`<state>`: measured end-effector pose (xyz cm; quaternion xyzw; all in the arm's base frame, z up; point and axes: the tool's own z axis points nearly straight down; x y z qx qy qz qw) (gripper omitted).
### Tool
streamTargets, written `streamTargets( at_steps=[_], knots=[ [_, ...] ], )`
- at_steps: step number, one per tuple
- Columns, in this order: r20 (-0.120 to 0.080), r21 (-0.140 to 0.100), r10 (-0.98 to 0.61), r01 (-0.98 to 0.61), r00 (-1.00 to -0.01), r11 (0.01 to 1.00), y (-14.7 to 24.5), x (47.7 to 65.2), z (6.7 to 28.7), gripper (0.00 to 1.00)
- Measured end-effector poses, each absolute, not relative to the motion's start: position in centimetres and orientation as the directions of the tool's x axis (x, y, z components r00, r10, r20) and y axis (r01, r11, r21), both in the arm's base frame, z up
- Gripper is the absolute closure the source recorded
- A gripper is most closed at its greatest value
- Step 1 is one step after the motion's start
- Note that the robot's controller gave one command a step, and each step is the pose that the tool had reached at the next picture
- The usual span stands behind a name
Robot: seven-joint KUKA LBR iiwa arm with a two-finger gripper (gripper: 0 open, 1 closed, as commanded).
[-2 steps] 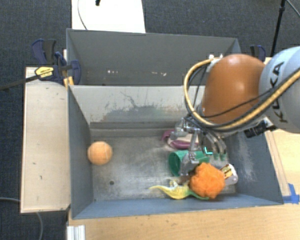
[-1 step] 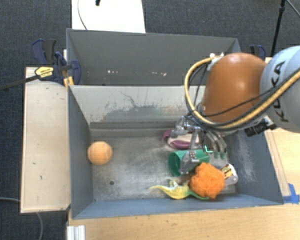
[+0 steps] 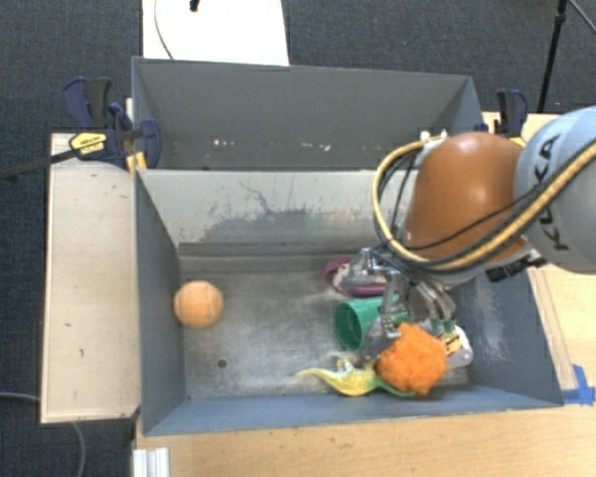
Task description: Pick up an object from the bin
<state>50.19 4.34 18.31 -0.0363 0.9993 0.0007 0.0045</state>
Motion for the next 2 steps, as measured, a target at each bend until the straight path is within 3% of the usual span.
streamTargets(
  at_steps=[2],
  knots=[
    [-0.003,0.001,0.059,0.059,-0.998,0.998,-1.4,52.0,11.2,0.00]
  ],
)
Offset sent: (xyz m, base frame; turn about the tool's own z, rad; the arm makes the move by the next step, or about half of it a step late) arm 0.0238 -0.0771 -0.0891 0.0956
